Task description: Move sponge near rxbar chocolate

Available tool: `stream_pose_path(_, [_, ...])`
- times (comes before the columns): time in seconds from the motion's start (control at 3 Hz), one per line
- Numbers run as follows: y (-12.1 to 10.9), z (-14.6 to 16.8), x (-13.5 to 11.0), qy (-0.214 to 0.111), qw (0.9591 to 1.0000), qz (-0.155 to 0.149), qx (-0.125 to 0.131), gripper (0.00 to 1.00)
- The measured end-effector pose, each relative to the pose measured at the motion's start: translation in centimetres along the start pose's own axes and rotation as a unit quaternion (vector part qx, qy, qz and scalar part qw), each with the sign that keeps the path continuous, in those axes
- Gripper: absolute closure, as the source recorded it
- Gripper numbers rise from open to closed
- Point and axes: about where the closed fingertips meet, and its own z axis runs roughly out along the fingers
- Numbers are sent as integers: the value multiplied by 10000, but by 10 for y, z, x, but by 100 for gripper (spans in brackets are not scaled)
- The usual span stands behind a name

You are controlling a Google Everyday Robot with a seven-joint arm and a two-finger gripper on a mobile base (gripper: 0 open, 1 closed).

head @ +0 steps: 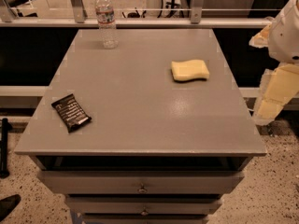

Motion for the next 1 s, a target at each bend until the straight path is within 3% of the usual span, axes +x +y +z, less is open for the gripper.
stream_pose_path(0.33, [0, 0, 0, 0, 10000, 0, 1, 0])
stream_pose_path(0.67, [-14, 7, 2, -166, 9998, 31, 106, 0])
stream_pose_path(1.0, [-59, 42, 8, -765, 9967, 174, 215, 0])
